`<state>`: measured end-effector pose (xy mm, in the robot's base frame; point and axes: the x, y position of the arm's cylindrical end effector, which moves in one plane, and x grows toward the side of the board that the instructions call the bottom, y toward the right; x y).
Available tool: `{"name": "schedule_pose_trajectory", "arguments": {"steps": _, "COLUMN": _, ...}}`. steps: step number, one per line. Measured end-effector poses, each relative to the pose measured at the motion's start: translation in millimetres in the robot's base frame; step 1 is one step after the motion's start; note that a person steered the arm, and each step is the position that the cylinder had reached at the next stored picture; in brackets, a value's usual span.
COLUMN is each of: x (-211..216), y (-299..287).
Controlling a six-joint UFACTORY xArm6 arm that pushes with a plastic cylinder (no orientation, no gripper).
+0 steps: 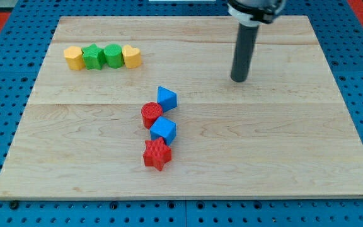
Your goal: Push the red star to the bottom left corner
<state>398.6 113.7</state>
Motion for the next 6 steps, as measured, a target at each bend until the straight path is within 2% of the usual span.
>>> {"name": "schedule_pose_trajectory", "arguments": {"steps": 2, "x": 81.7, "y": -15.4}}
{"name": "schedule_pose_trajectory", "arguments": {"steps": 4, "x": 147.1, "y": -69.1}}
{"name": "schedule_pose_trajectory", "arguments": {"steps": 5, "x": 171.6, "y": -99.2}}
{"name": "schedule_pose_trajectory", "arguments": {"steps": 6, "x": 161.0, "y": -156.7}}
